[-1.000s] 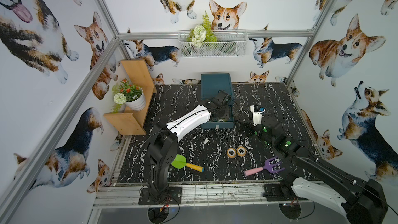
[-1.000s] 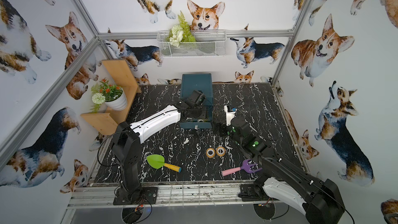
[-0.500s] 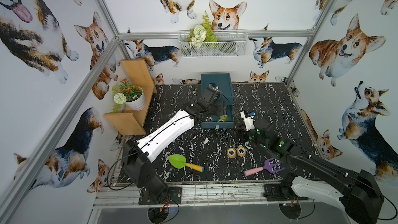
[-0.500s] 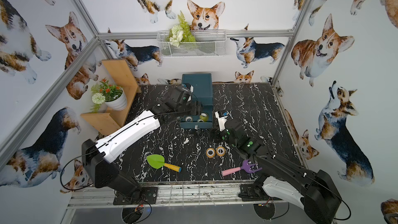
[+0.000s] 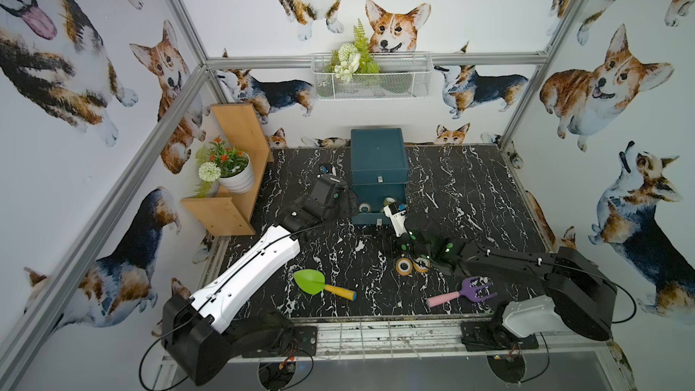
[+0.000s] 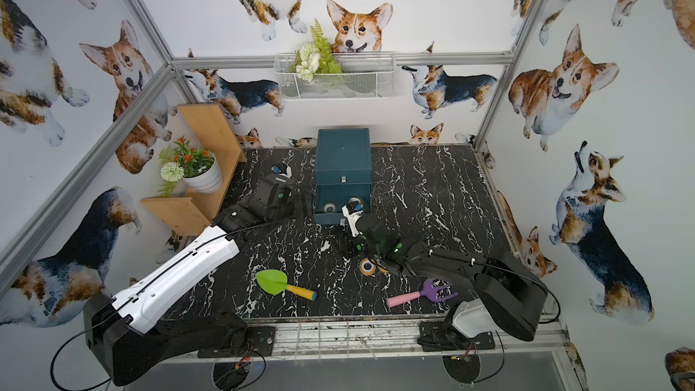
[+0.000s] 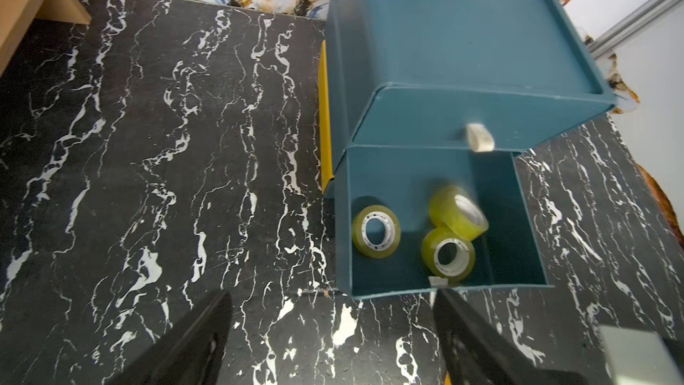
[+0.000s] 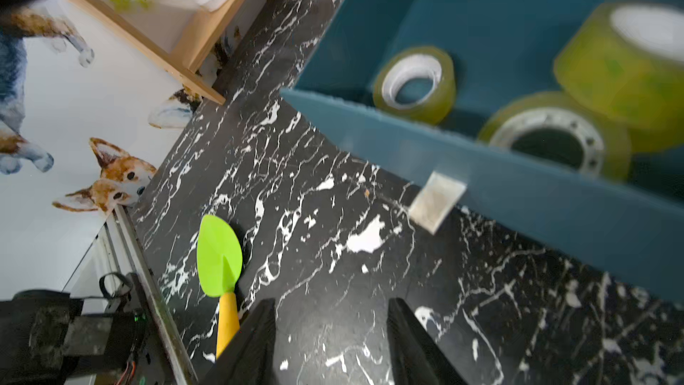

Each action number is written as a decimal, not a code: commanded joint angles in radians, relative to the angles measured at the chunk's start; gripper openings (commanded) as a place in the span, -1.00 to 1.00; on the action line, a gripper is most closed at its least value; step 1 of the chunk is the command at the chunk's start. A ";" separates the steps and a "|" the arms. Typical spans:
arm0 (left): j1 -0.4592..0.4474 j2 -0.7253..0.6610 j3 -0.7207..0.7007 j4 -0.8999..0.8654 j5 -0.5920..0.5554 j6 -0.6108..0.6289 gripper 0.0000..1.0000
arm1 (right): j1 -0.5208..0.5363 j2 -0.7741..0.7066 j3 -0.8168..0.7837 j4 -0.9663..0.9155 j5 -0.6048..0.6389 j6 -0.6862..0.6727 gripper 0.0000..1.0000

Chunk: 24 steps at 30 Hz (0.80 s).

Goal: Place the transparent tape into the drawer according to color
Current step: Close the drawer of the storage box.

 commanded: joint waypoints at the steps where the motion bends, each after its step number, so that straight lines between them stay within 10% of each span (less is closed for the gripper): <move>1: 0.023 -0.015 -0.016 0.011 -0.014 -0.006 0.84 | 0.000 0.046 0.054 0.041 0.051 0.003 0.01; 24: 0.083 -0.056 -0.032 -0.018 0.032 0.011 0.94 | -0.138 0.291 0.234 0.156 0.074 -0.091 -0.20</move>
